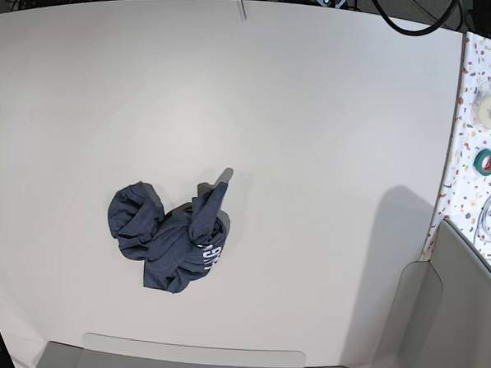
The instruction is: Layout the t-shirt on the table in an organized manner, then fold the t-shirt properly
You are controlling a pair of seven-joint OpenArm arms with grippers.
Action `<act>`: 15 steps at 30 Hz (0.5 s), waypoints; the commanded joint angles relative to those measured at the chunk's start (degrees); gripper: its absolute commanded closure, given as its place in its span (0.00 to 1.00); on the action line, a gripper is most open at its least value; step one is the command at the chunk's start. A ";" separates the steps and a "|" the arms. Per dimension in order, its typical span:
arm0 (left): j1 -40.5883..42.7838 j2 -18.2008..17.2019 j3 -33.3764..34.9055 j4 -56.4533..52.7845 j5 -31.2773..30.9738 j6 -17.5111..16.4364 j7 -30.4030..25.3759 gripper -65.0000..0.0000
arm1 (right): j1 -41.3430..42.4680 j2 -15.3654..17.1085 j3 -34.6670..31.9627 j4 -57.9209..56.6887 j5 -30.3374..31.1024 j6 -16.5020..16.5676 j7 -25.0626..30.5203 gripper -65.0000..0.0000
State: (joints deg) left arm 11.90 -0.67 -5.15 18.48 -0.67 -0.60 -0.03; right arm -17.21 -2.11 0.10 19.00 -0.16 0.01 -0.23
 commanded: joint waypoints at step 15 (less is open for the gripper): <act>26.56 -6.67 -0.70 34.05 -4.56 0.03 0.34 1.00 | -20.81 3.12 -0.23 23.15 -0.06 -0.14 0.36 1.00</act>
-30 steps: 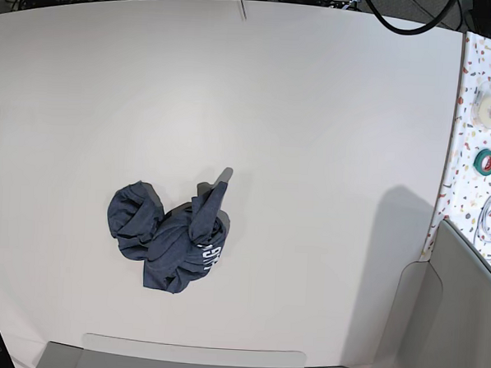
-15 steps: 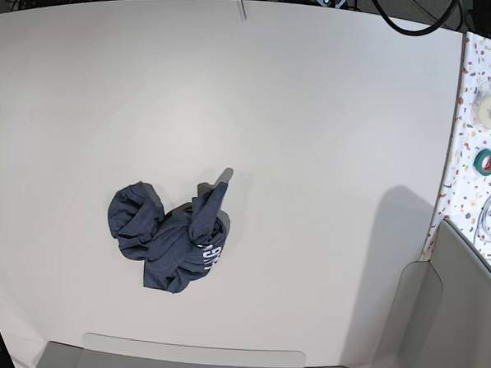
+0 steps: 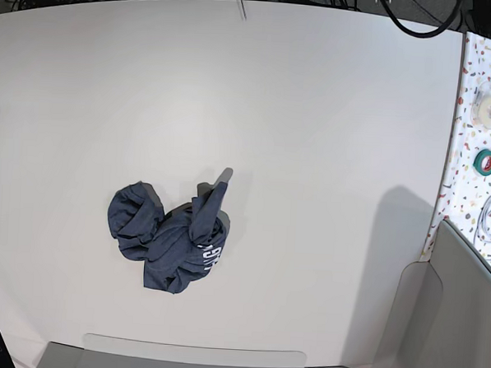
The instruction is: Layout the t-shirt on the table in an organized manner, then fold the t-shirt properly
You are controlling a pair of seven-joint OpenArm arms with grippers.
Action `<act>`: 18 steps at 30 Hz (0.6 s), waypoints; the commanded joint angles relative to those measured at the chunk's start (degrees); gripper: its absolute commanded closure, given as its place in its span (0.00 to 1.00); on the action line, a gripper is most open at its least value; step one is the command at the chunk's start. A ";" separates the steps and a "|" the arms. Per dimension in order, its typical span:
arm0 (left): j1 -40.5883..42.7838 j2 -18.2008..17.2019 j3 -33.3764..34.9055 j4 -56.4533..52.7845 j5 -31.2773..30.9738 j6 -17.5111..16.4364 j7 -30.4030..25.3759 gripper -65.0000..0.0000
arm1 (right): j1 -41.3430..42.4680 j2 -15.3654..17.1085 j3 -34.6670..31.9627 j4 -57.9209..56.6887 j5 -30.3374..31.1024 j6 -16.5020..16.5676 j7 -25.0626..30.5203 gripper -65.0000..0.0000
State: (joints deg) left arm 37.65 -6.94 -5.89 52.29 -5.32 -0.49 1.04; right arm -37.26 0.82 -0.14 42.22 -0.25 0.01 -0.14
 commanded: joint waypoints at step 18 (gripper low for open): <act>28.51 -13.94 4.97 52.63 -13.62 -0.08 9.64 1.00 | -28.63 8.02 11.61 46.88 -0.06 -0.32 0.27 1.00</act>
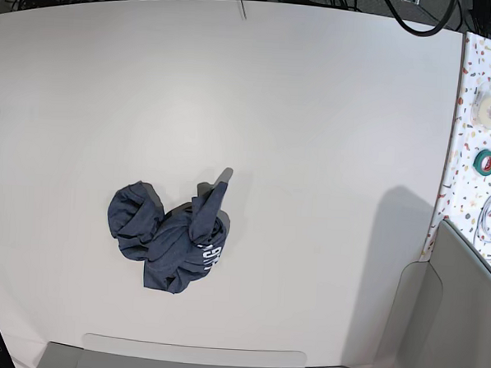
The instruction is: Layout the t-shirt on the table in an organized manner, then fold the t-shirt properly
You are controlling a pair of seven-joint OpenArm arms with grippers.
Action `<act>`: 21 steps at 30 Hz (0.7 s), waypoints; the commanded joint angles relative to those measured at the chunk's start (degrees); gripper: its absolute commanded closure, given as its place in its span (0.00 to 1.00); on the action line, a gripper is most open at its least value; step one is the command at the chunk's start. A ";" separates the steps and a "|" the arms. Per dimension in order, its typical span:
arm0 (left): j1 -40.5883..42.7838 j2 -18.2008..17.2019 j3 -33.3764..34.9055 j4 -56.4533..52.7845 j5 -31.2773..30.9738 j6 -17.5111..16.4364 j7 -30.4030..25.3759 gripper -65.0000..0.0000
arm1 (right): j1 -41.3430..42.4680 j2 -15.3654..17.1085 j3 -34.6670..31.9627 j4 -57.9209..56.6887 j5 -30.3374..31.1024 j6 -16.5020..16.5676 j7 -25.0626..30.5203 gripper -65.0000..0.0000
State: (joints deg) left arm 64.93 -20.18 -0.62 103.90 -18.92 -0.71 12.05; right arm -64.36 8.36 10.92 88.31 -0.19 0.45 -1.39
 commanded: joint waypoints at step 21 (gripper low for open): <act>-13.72 -7.46 4.71 14.65 -0.12 0.14 2.76 1.00 | 17.54 0.91 14.88 23.73 -0.12 -0.23 -7.45 1.00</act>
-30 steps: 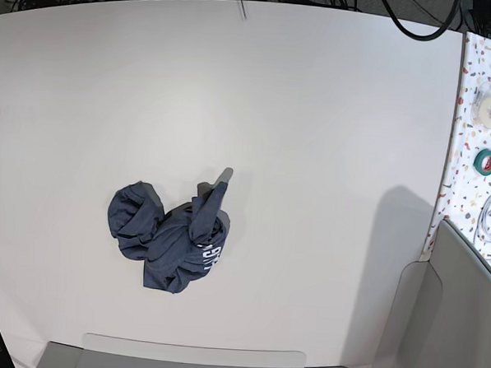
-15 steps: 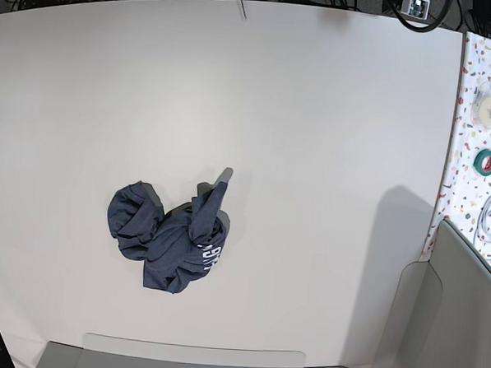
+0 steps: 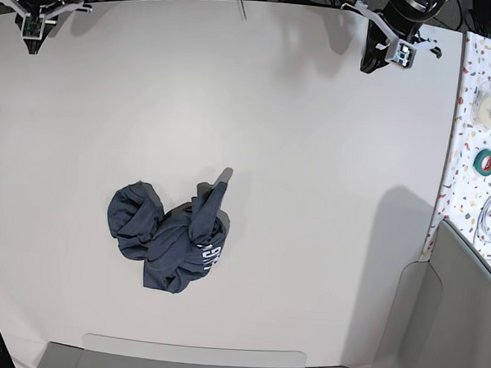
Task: Layout the t-shirt on the table in an organized manner, then fold the t-shirt properly
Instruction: 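Lower both grippers toward the crumpled navy t-shirt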
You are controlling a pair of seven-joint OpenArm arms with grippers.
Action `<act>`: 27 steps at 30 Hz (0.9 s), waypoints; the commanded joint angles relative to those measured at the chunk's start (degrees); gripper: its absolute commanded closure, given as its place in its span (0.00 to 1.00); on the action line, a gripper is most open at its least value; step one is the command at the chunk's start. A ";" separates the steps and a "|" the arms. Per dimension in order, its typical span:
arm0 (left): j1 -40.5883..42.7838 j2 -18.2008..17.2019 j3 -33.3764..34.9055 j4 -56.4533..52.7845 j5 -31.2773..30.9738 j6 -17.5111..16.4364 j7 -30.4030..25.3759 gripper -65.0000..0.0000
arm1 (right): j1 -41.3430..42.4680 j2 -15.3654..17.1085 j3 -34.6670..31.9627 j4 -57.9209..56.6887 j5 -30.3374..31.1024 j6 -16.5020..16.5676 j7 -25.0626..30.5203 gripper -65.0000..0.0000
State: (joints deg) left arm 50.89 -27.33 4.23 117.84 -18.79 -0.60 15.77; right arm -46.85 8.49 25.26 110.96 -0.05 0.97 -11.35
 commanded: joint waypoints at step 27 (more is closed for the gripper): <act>-57.09 6.19 14.45 -5.18 -11.76 0.03 35.88 0.76 | 45.40 -4.58 -14.84 -0.85 -0.25 9.53 -31.33 0.55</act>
State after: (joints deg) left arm -5.23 -20.97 18.90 111.66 -30.22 -0.47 52.88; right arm -2.13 3.77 10.17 109.43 -0.08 10.61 -43.88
